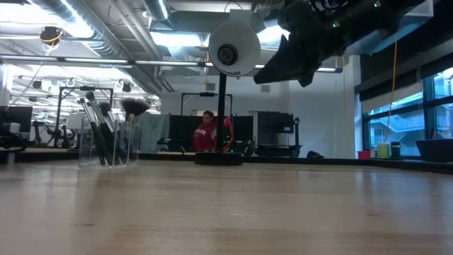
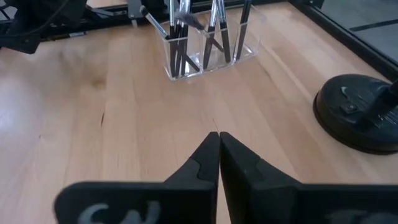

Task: Sort items
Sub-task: Adjust the eyeshadow to the right side

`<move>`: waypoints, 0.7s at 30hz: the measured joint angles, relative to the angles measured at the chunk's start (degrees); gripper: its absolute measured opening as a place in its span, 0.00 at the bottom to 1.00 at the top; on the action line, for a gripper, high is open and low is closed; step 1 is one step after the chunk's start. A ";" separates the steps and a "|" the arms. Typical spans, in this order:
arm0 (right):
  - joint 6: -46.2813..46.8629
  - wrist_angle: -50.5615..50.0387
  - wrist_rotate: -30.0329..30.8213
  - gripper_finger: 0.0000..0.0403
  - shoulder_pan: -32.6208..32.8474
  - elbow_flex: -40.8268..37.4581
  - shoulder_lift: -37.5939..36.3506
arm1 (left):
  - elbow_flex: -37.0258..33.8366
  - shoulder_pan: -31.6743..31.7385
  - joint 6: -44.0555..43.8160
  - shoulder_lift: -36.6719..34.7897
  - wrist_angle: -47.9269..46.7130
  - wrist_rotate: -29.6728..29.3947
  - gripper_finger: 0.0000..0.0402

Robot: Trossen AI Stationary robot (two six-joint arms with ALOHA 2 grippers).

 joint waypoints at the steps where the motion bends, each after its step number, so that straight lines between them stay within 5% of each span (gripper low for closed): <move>1: 0.06 -0.22 -0.04 0.04 0.00 0.00 0.00 | 0.00 0.00 0.58 0.31 0.08 0.02 0.42; 21: 0.52 -1.83 -0.03 0.04 0.00 0.04 0.00 | -0.42 -4.82 -1.42 0.83 0.65 -2.90 0.42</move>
